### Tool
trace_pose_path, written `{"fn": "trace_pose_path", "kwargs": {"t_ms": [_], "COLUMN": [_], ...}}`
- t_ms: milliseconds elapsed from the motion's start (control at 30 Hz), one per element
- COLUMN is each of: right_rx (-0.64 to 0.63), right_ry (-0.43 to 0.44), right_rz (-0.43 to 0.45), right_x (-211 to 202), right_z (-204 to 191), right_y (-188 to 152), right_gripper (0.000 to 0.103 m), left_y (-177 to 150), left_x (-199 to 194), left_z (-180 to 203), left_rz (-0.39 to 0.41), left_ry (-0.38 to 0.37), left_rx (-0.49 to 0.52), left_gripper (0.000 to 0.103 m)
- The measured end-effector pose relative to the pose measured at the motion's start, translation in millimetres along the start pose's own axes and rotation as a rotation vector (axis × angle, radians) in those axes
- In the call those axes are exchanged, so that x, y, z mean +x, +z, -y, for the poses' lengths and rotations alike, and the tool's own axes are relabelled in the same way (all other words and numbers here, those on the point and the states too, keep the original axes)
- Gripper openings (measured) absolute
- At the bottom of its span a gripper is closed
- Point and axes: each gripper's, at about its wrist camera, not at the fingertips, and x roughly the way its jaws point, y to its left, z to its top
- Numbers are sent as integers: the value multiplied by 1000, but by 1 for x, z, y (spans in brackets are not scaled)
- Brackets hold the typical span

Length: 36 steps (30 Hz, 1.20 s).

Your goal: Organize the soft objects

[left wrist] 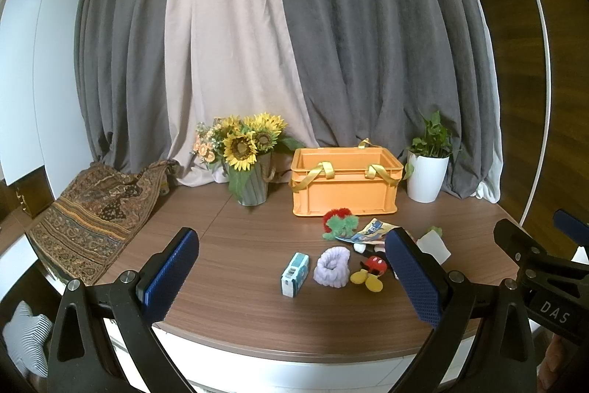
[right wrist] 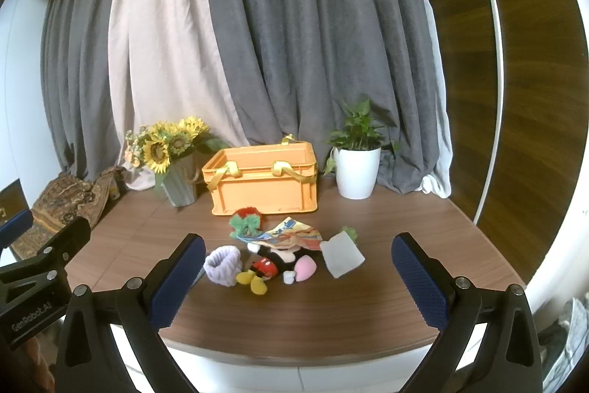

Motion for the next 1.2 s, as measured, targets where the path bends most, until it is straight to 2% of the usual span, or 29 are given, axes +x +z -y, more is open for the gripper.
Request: {"fn": "trace_pose_path", "kwargs": {"t_ms": [833, 1200], "right_rx": [-6, -21], "right_ry": [16, 62], "right_rz": [-10, -60], "right_x": [2, 34], "right_z": [-9, -21], "right_y": [2, -4], "right_gripper": [103, 102], "left_y": [-6, -24], "left_x": [5, 45], "left_z": [-5, -22], "left_rz": [-5, -70], "left_ry": [5, 5], "left_rx": [-13, -8], "left_gripper": [103, 103]}}
